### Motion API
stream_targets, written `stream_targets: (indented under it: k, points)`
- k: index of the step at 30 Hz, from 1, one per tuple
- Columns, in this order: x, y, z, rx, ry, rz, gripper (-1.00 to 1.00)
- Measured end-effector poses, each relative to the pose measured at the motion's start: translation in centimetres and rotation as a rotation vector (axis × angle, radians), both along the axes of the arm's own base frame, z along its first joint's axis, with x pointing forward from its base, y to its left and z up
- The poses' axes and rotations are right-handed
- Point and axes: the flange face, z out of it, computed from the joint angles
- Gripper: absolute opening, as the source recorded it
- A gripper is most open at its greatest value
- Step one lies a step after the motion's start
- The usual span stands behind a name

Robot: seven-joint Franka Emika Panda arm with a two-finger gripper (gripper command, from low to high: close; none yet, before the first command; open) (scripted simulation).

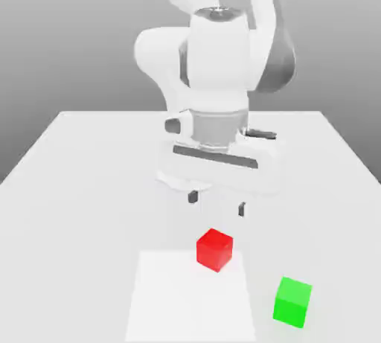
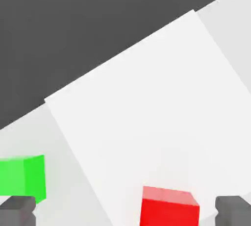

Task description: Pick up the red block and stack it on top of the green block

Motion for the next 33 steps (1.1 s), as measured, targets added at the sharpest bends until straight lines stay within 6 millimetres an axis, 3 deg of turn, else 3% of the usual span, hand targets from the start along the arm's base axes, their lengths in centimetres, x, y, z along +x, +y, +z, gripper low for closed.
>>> stream_targets:
  k: [6, 7, 14, 22, 26, 33]
  points:
    - [-1.0, 0.1, -6.1, 0.0, 0.027, -0.021, 0.0]
    - [-1.1, 0.1, -6.6, 0.0, 0.028, -0.021, -1.0]
    - [-1.1, 0.1, -6.6, -0.001, 0.026, -0.021, -1.0]
    - [-1.1, 0.2, -0.7, -0.002, 0.027, -0.018, -1.0]
    - [1.1, 1.6, 0.5, -0.018, 0.025, 0.154, -1.0]
    - [5.3, 6.1, 1.8, -0.036, 0.027, 0.538, -1.0]
